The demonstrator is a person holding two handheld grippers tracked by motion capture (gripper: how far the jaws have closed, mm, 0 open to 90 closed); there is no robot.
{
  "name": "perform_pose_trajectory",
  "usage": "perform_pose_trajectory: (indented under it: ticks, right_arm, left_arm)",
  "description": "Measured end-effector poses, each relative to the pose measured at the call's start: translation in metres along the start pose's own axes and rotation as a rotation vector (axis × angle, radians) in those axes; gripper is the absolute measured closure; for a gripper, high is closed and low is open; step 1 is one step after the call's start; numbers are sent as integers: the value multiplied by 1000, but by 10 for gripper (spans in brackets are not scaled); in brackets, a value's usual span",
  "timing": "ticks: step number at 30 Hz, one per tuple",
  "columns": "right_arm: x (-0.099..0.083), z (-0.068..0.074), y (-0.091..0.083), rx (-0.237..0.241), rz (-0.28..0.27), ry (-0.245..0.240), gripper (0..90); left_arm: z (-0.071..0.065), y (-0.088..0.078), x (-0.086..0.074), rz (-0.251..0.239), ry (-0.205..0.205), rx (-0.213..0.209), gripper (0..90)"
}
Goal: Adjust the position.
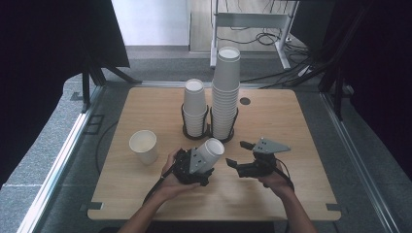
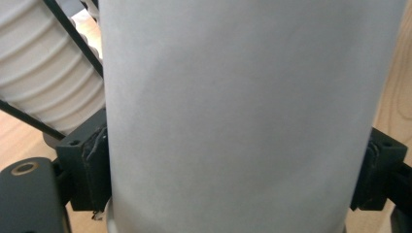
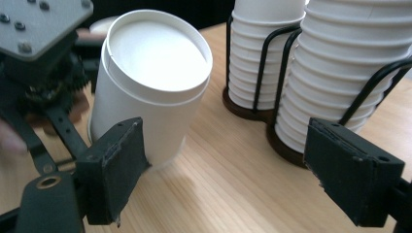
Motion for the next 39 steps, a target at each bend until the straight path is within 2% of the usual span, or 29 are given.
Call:
perform_pose_trajectory:
  ticks: [4,6,10,12,15,18,23,28,35,37,39]
  right_arm:
    - [14,-6,-2,30,109,-104,149]
    - [21,-7,-1,65,178,-166,144]
    - [29,-8,4,130,298,-261,140]
    - [32,-7,7,172,377,-314,138]
    - [35,-5,11,215,450,-374,137]
    - [38,-5,18,239,503,-395,136]
    - [41,-4,28,290,562,-421,129]
    - [40,3,40,360,630,-444,128]
    - [33,11,53,439,726,-440,137]
    - [33,12,54,456,738,-436,156]
    - [32,13,56,471,747,-429,173]
  left_arm:
    - [-2,1,6,11,72,28,120]
    - [-4,1,11,9,102,30,119]
    - [-4,1,17,11,144,43,119]
    - [-4,2,19,11,157,50,119]
    - [-5,4,20,20,189,61,119]
    - [-7,6,20,15,207,65,119]
    - [-9,9,17,37,248,73,119]
    - [-13,12,16,44,277,77,119]
    - [-22,15,15,41,330,100,118]
    - [-24,16,16,35,331,97,118]
    - [-24,17,16,49,348,99,118]
Point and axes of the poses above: each handheld gripper's, and its own axes: y roughly forward along the jaws, x roughly out of its top, z roughly to its left, the point moved 6 cm from there along y, roughly forward along the jaws, and after that the axes turned 12 degrees about -y, right-handed, at the moved point
